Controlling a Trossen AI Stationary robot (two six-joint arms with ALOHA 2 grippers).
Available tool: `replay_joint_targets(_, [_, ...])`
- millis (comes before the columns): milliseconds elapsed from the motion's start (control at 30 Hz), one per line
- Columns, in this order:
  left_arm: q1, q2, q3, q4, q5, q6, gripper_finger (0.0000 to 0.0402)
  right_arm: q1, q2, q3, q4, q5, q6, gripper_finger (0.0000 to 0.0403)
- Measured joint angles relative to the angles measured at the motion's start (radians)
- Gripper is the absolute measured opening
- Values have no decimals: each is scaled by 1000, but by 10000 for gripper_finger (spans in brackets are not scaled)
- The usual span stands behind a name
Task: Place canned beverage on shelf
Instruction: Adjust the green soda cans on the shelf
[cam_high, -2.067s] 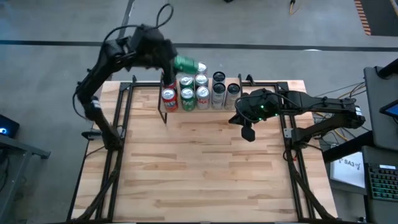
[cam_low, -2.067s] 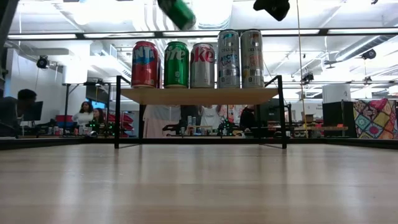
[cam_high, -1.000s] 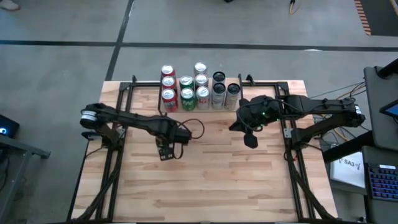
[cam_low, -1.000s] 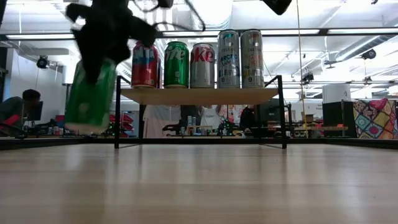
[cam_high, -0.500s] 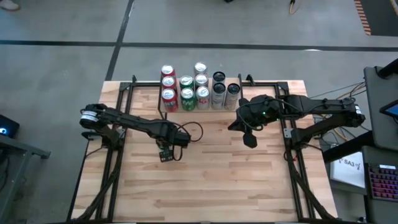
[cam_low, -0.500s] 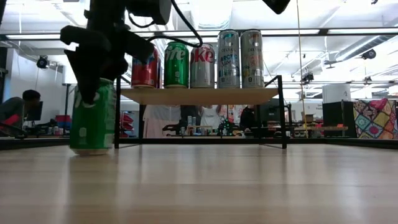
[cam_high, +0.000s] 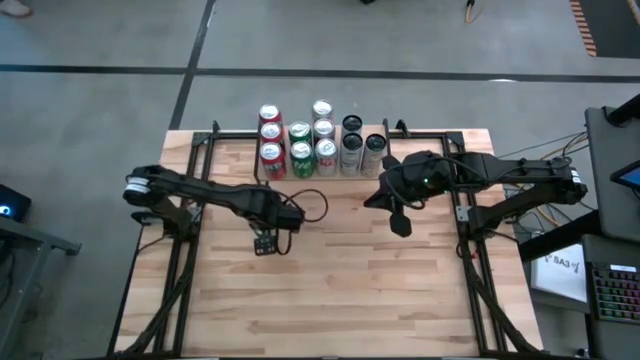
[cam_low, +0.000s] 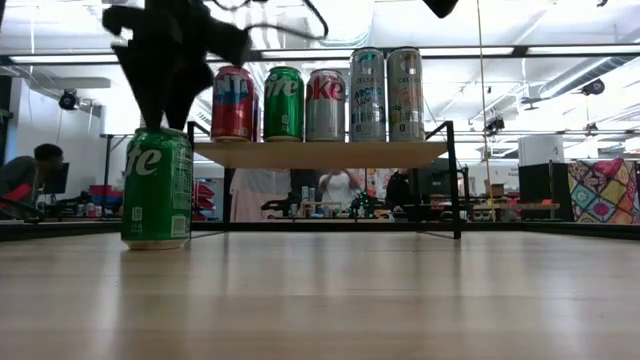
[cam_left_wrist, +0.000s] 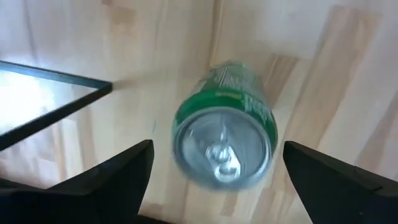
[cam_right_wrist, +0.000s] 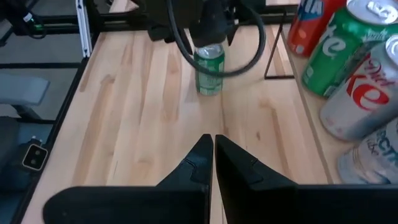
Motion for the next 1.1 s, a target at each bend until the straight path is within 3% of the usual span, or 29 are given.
replay_joint_targets(133, [-17,-74,42,19,-60,86,342,0,0,-9,47,1,-30,9])
replay_joint_targets(267, [-35,-209,35,214,-171,236,343,0,35,-16,118,22,-81,9])
replay_joint_targets(467, [-21,-466,-165,795,-353,552,343,0,145,-13,276,217,-130,9])
replay_joint_targets(600, [0,-619,-383,1227,-366,758,343,0,232,19,335,327,-119,9])
replay_joint_targets(767, [37,-758,-627,1671,-366,907,343,0,338,81,342,452,-64,9])
replay_joint_targets(900, [61,-829,-736,1822,-366,967,343,0,416,135,339,497,-18,9])
replay_joint_targets(1100, [68,-899,-792,1826,-368,1015,343,0,520,204,342,544,60,9])
